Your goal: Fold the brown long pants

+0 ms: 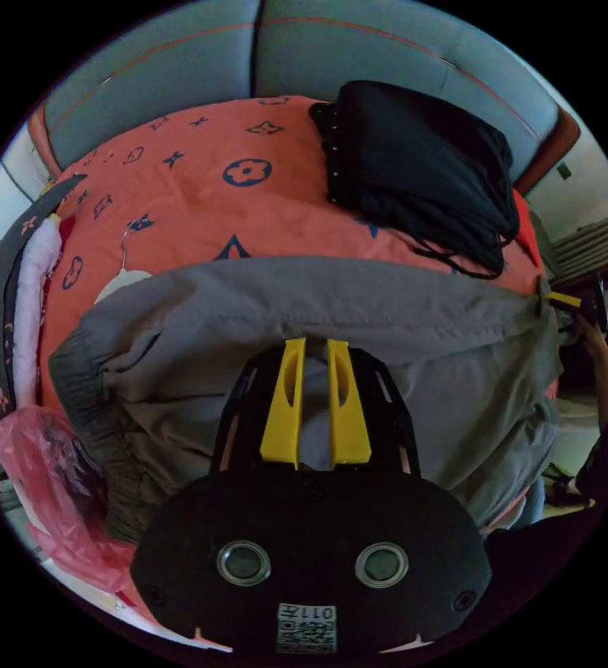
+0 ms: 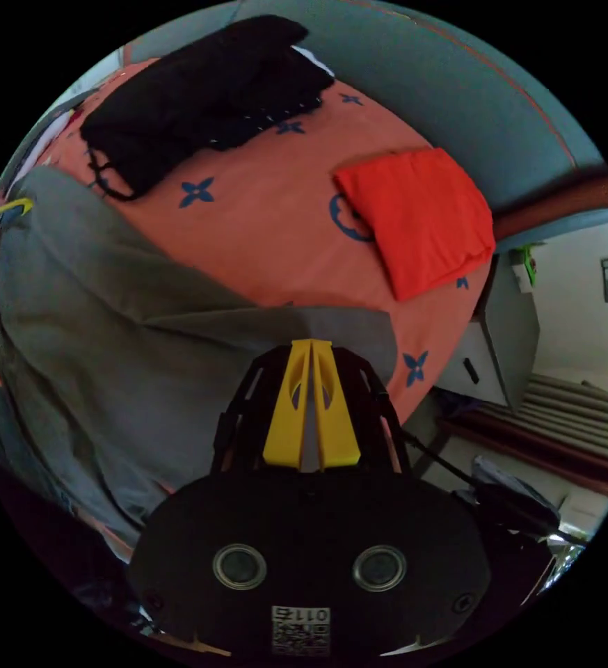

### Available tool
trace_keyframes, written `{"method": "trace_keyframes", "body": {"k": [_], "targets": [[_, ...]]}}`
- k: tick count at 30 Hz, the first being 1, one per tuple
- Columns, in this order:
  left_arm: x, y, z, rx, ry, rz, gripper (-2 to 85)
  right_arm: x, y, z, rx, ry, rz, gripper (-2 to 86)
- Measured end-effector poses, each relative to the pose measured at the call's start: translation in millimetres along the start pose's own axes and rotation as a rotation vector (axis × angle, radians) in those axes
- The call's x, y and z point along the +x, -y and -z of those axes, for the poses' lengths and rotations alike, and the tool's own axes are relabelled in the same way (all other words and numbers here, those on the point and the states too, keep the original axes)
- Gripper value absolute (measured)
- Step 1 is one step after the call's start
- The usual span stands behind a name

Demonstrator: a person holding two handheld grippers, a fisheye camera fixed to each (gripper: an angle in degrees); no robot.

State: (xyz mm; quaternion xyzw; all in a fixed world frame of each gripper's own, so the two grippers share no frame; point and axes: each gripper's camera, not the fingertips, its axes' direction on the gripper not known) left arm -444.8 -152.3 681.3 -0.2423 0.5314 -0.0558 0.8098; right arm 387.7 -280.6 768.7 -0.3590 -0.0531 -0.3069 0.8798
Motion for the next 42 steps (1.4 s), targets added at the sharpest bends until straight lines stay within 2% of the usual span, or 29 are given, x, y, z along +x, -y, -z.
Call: {"method": "trace_keyframes", "body": {"k": [5, 6, 7, 9, 12, 14, 16, 19, 21, 22, 24, 26, 29, 31, 32, 35, 38, 40, 42], "targets": [[-3, 39, -6, 0.063, -0.035, 0.078, 4.0, 48, 21, -30, -0.006, 0.061, -0.155, 0.3], [-4, 44, -1, 0.117, -0.010, 0.116, 4.0, 60, 23, -27, 0.045, 0.012, -0.241, 0.2], [-5, 46, 8, 0.208, -0.026, 0.148, 4.1, 69, 21, -20, 0.121, -0.122, -0.357, 0.2], [-6, 44, 20, 0.333, -0.043, 0.187, 4.6, 77, 14, -11, 0.245, -0.244, -0.443, 0.4], [-7, 46, 21, 0.309, 0.066, 0.189, 5.9, 86, 19, -36, 0.040, -0.244, -0.341, 1.0], [-6, 50, 19, 0.264, 0.052, 0.121, 7.2, 87, 8, -32, 0.130, -0.213, -0.313, 2.1], [4, 58, 13, 0.159, 0.032, -0.049, 11.0, 93, -6, -23, 0.252, -0.037, -0.275, 5.6], [28, 64, 0, 0.048, 0.181, -0.220, 14.0, 108, -18, -25, 0.287, 0.146, -0.283, 11.1], [48, 64, -10, 0.000, 0.302, -0.353, 10.6, 115, -22, -30, 0.289, 0.241, -0.299, 11.8], [63, 60, -21, -0.041, 0.395, -0.471, 5.4, 116, -24, -34, 0.287, 0.277, -0.307, 11.7], [81, 55, -34, -0.067, 0.524, -0.577, 1.7, 111, -27, -40, 0.258, 0.275, -0.304, 11.6], [79, 57, -25, 0.014, 0.539, -0.505, 0.8, 100, -29, -47, 0.217, 0.214, -0.264, 11.4], [46, 64, -10, 0.063, 0.374, -0.251, 0.5, 88, -37, -53, 0.216, 0.149, -0.250, 11.1], [24, 63, -22, -0.032, 0.244, -0.080, 1.3, 84, -39, -58, 0.184, 0.162, -0.298, 11.1], [20, 60, -21, -0.023, 0.231, -0.048, 1.6, 81, -39, -59, 0.174, 0.150, -0.296, 11.1], [-13, 24, 2, 0.158, 0.081, 0.182, 5.1, 66, -46, -53, 0.143, 0.072, -0.265, 11.5], [-61, -30, 26, 0.366, -0.305, 0.346, 8.8, 50, -76, -35, 0.132, -0.031, -0.241, 11.5], [-90, -80, 35, 0.506, -0.763, 0.345, 10.5, 18, -123, -12, 0.189, -0.127, -0.160, 10.6], [-95, -121, 48, 0.544, -0.851, 0.316, 11.4, -15, -167, 4, 0.234, -0.183, -0.087, 9.9]]}}
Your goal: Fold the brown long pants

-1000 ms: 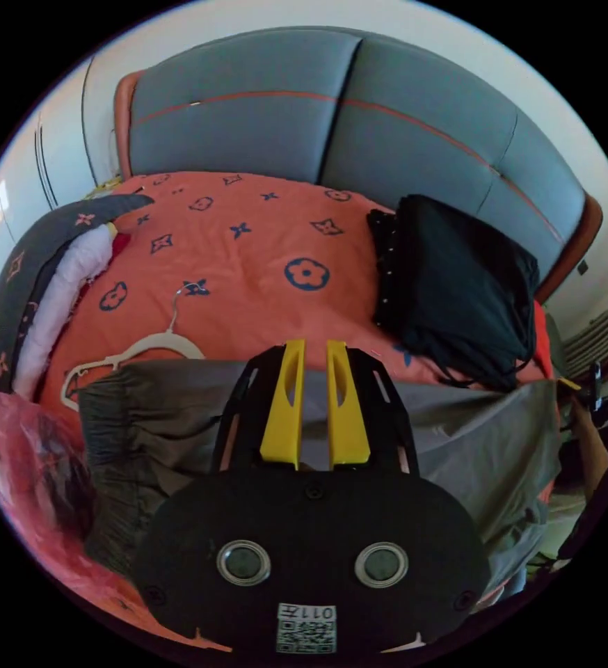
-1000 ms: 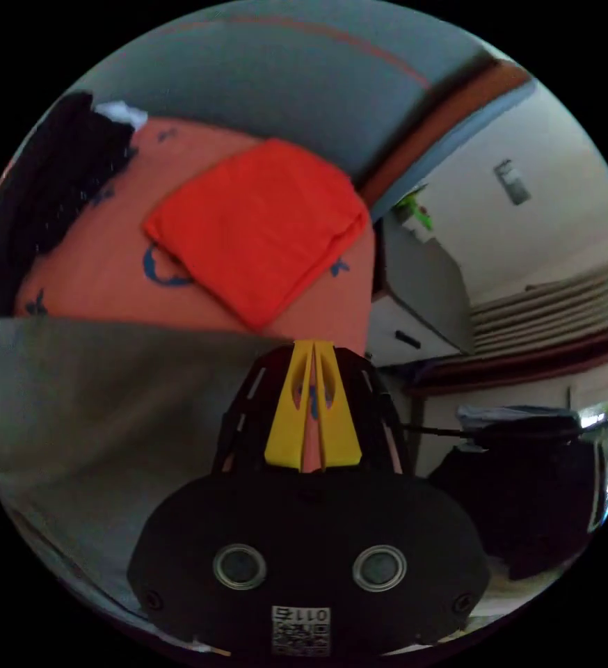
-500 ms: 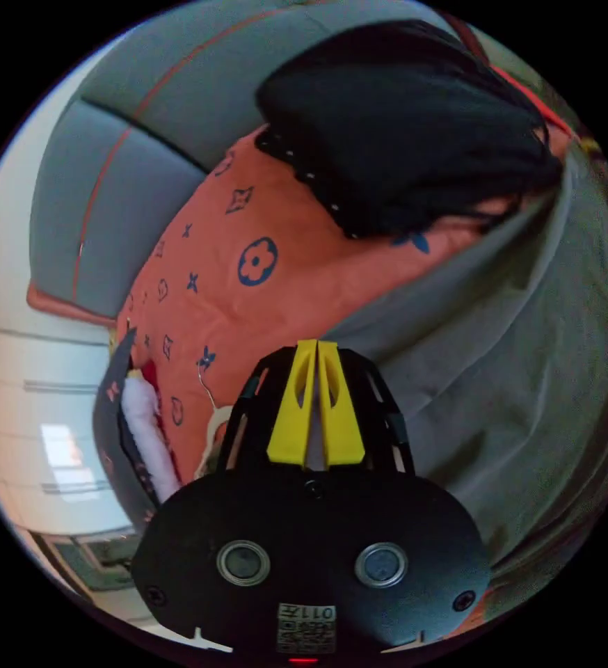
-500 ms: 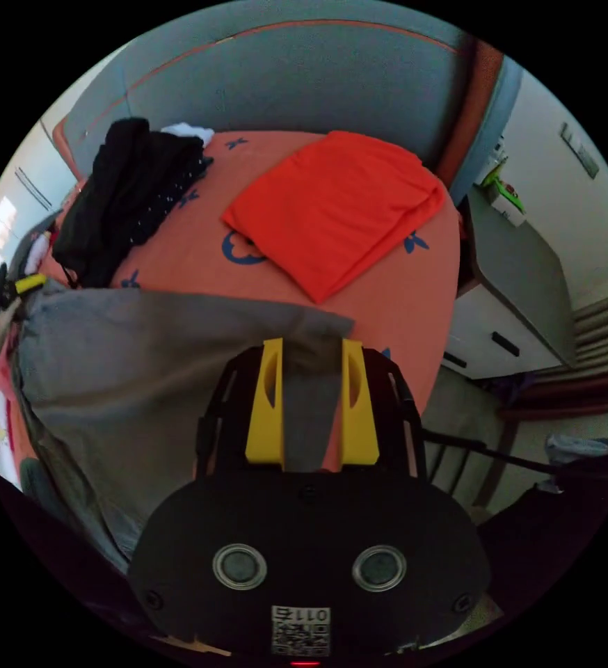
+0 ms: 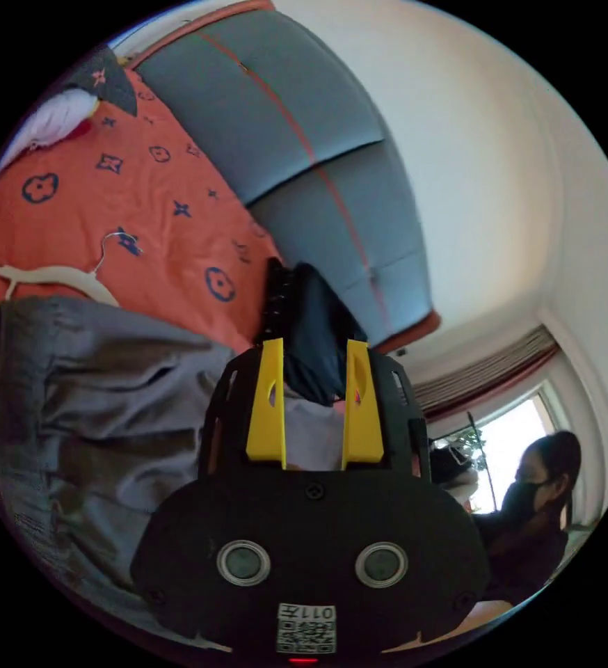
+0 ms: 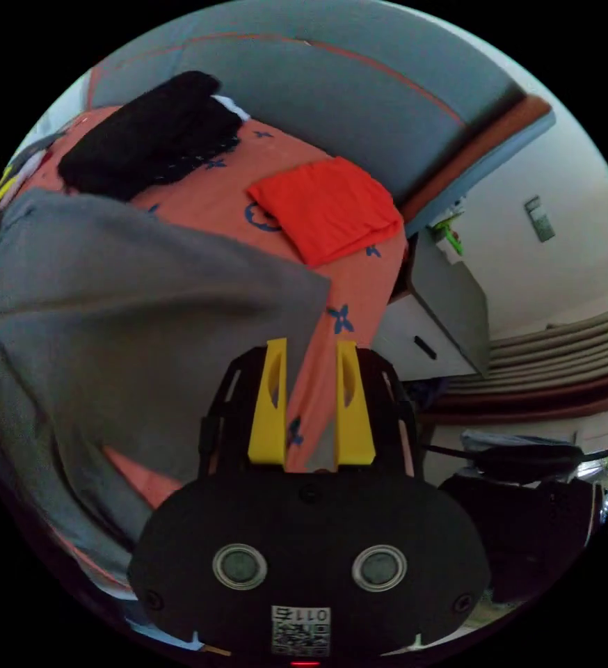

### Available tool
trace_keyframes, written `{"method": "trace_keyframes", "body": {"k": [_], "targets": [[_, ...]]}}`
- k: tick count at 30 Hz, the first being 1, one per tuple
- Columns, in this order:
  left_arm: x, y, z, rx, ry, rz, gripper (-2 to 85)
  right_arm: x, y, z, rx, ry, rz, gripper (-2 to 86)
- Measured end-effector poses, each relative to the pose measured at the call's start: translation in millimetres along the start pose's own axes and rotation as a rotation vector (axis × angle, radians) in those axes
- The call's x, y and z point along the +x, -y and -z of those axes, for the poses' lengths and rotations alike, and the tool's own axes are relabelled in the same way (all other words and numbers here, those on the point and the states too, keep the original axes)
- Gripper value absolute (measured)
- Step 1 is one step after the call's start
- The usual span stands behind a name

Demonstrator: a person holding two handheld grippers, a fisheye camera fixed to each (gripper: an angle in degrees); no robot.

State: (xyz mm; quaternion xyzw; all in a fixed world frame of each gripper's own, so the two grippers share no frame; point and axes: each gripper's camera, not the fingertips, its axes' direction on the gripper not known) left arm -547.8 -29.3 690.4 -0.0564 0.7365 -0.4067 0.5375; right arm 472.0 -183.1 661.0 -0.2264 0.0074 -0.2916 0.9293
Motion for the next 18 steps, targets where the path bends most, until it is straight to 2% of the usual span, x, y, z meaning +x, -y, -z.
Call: {"method": "trace_keyframes", "body": {"k": [2, 5, 8, 10, 12, 14, 16, 18], "targets": [[13, -33, 31, -0.002, 0.033, -0.045, 11.9, -25, -45, 27, 0.027, -0.040, 0.013, 9.5], [41, -99, 58, -0.147, -0.010, -0.182, 11.5, -70, -119, 72, 0.064, 0.051, 0.081, 9.2], [82, -182, 70, -0.328, 0.242, -0.424, 11.0, -122, -185, 107, 0.079, 0.141, 0.175, 9.2], [102, -244, 77, -0.439, 0.407, -0.596, 10.7, -164, -231, 123, 0.039, 0.142, 0.272, 9.5], [108, -280, 84, -0.487, 0.532, -0.674, 10.4, -190, -260, 131, 0.018, 0.122, 0.321, 9.6], [112, -305, 95, -0.453, 0.595, -0.703, 10.2, -207, -280, 137, 0.008, 0.055, 0.336, 9.5], [121, -326, 104, -0.400, 0.536, -0.692, 9.8, -210, -292, 147, 0.039, -0.053, 0.238, 9.2], [134, -339, 101, -0.369, 0.468, -0.702, 9.5, -199, -292, 152, 0.070, -0.008, 0.110, 9.1]]}}
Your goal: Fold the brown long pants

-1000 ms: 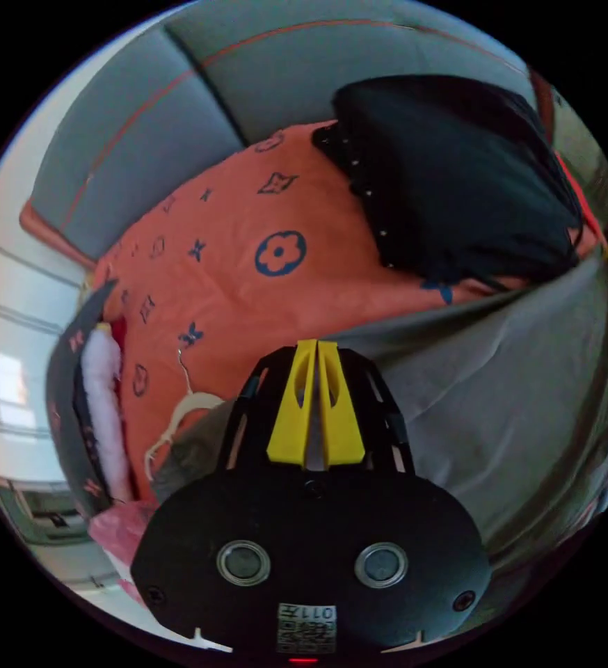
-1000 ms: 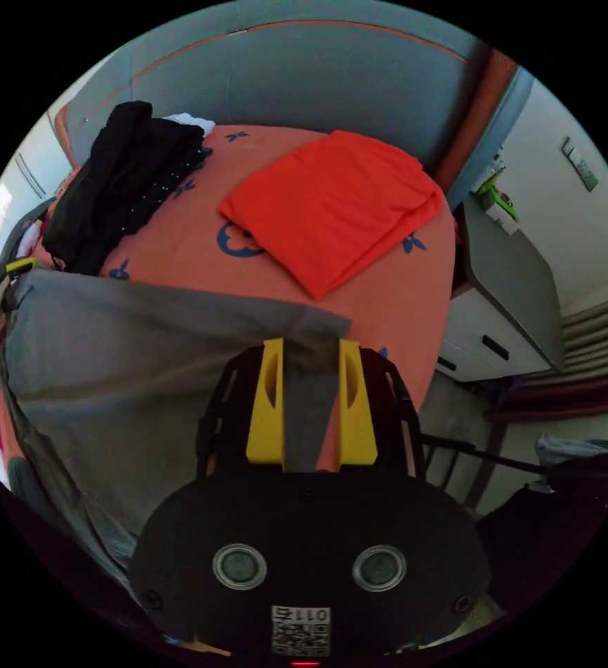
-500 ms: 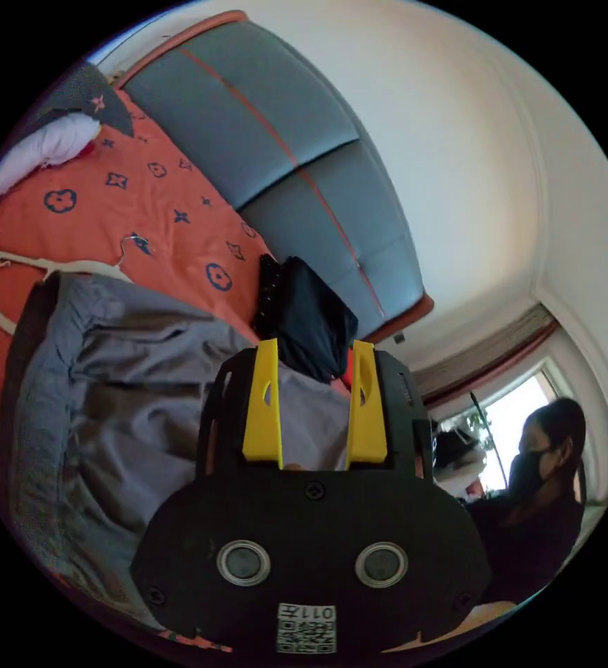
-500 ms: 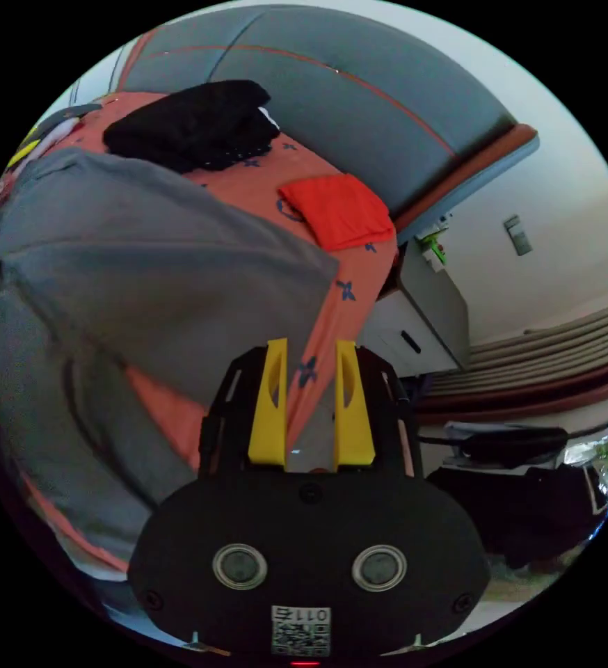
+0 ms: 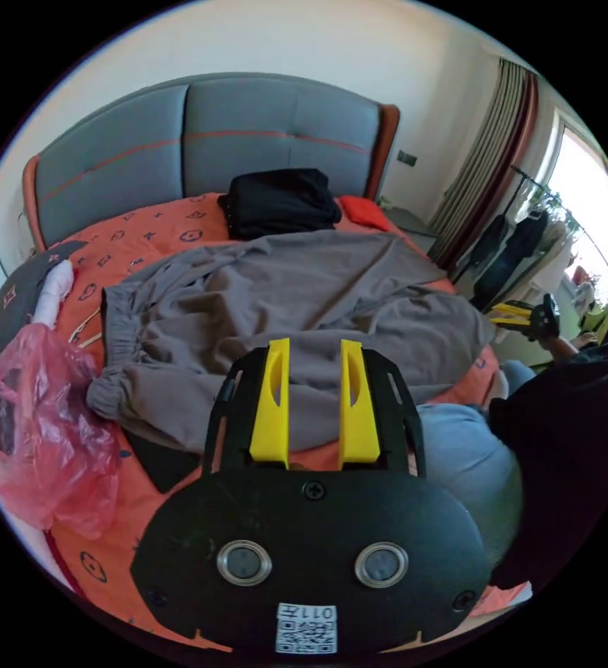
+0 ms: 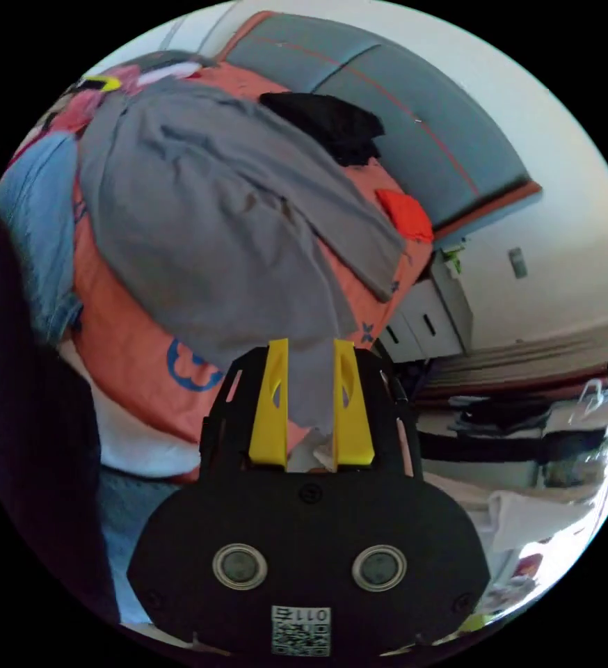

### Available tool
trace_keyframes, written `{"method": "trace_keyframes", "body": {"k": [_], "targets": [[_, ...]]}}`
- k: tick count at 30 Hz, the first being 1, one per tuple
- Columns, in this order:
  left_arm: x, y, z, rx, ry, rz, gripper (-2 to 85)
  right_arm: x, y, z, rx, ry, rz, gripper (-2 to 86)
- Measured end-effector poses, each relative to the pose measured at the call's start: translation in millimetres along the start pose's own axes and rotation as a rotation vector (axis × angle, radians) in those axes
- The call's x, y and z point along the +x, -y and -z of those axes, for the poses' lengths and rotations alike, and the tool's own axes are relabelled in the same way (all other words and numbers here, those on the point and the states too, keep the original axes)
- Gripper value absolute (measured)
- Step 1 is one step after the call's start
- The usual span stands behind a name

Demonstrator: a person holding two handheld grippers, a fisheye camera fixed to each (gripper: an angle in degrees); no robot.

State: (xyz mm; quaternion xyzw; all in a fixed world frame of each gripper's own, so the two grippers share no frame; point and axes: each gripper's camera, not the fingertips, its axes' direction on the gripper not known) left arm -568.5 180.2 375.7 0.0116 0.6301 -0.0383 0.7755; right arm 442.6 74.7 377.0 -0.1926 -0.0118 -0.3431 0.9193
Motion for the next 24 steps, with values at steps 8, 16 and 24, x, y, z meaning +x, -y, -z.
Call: {"method": "trace_keyframes", "body": {"k": [8, 16, 24], "targets": [[113, -6, -36, 0.176, 0.245, -0.038, 7.6, 41, 4, -37, -0.078, 0.136, -0.145, 8.0], [174, -46, -99, 0.157, 0.552, -0.128, 4.1, 56, -38, -78, -0.179, 0.596, -0.349, 5.4], [187, -50, -132, 0.094, 0.556, -0.096, 4.3, 47, -36, -26, -0.018, 0.328, -0.336, 2.1]]}}
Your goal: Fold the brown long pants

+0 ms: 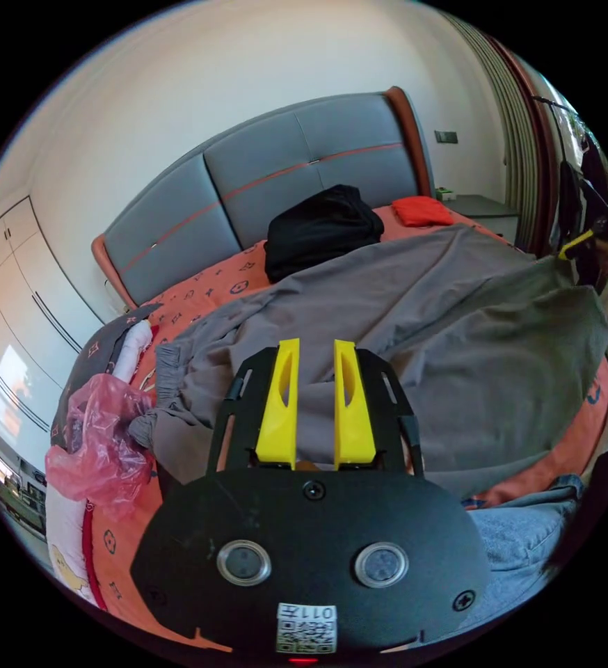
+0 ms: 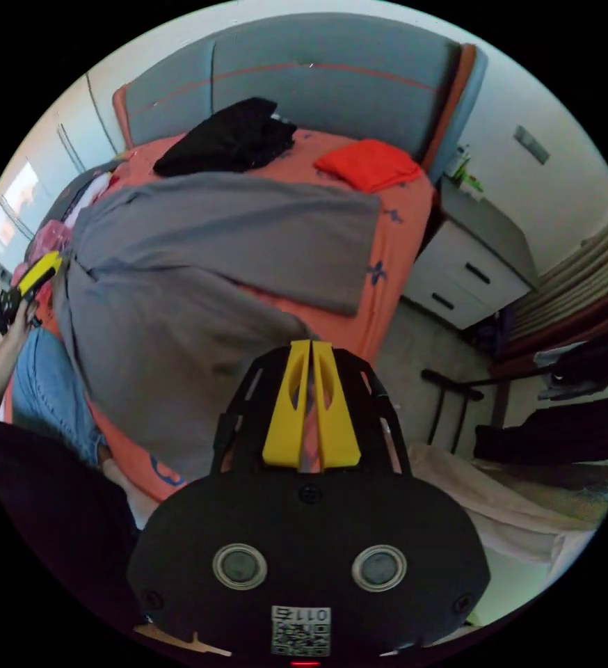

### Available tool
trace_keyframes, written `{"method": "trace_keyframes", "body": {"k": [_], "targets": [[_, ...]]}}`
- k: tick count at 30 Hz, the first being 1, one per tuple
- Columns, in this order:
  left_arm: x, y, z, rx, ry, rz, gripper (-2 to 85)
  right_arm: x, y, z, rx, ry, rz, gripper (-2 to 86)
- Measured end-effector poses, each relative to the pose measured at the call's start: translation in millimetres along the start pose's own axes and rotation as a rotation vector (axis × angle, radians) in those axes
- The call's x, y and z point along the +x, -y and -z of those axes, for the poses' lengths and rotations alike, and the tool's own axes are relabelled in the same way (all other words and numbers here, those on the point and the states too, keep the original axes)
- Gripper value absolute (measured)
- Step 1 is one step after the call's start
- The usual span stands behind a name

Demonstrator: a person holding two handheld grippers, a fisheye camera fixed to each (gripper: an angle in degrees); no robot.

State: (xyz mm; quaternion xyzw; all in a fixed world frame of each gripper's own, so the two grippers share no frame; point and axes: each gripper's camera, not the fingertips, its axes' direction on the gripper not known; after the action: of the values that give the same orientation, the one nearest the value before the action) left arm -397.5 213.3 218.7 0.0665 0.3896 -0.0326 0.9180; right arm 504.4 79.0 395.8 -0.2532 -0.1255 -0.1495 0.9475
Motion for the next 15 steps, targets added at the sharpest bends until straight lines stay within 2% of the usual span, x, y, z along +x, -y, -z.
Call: {"method": "trace_keyframes", "body": {"k": [2, 6, 9, 11, 15], "targets": [[6, 1, -4, -0.013, -0.002, 0.006, 4.7, -1, 4, -6, 0.002, -0.005, -0.048, 2.4], [16, 3, -11, -0.025, -0.007, 0.033, 5.1, -22, -1, -54, -0.188, -0.090, -0.078, 6.2], [19, 3, -6, 0.017, -0.007, 0.075, 4.8, -42, -18, -30, -0.099, -0.125, -0.119, 10.7], [15, 4, -4, 0.036, -0.029, 0.079, 4.8, -66, -37, -8, -0.032, -0.079, -0.015, 10.9], [13, -9, -13, -0.077, -0.062, -0.289, 5.0, -146, -106, 22, -0.083, -0.052, 0.441, 11.0]]}}
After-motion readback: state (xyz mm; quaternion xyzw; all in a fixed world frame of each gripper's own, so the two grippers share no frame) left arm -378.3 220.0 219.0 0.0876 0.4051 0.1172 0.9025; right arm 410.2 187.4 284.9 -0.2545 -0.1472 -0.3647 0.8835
